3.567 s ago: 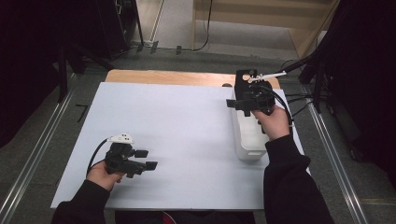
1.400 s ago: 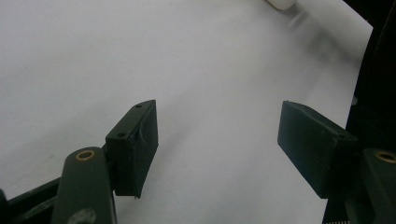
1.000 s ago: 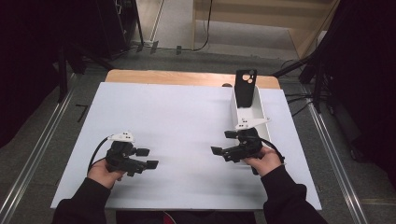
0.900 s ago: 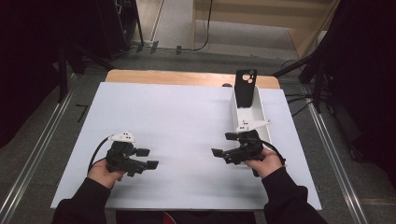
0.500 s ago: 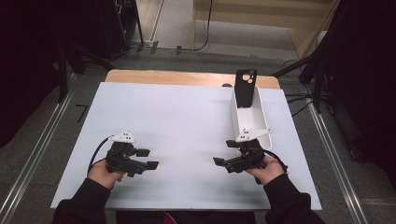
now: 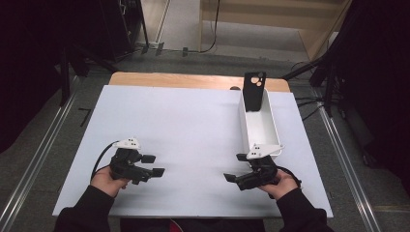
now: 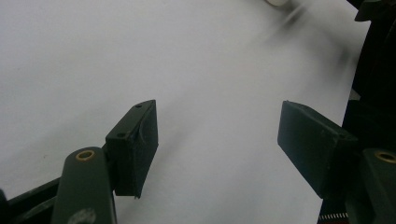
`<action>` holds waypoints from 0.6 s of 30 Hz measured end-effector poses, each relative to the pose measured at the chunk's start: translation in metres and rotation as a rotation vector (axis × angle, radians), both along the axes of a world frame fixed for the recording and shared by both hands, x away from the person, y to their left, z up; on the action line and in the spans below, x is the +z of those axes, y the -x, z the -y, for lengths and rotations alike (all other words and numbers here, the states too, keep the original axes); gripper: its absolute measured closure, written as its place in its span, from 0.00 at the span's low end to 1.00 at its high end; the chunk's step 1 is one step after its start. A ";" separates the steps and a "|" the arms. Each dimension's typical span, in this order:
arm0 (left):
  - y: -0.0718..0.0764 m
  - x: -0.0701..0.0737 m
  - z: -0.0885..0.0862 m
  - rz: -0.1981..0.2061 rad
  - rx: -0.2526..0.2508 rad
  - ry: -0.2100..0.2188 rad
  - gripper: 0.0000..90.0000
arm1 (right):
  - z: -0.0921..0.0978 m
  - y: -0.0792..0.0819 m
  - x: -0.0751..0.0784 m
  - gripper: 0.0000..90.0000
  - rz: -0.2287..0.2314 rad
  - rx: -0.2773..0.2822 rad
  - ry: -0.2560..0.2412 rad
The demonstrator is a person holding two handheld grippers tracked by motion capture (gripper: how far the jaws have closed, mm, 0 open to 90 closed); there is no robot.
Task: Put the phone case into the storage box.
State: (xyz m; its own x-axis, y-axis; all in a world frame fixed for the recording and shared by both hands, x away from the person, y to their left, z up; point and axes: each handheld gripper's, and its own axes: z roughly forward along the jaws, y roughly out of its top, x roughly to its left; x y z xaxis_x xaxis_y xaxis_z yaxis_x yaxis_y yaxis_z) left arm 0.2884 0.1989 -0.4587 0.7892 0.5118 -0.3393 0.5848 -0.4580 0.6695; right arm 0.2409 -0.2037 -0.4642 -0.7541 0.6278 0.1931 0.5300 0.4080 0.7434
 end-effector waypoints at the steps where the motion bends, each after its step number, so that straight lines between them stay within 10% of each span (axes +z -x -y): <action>1: 0.000 0.000 0.000 0.002 -0.001 0.000 0.32 | 0.001 0.001 -0.001 0.14 -0.006 0.000 -0.001; 18: 0.007 0.000 0.000 0.012 -0.023 -0.016 0.32 | 0.029 0.011 -0.018 0.14 -0.033 -0.030 0.026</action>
State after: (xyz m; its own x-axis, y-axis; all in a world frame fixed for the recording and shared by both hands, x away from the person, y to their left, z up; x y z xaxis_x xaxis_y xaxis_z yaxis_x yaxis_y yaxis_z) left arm 0.2812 0.1993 -0.4590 0.8050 0.4985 -0.3218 0.5659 -0.4824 0.6686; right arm 0.2299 -0.2326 -0.4820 -0.7282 0.6552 0.2010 0.5666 0.4106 0.7144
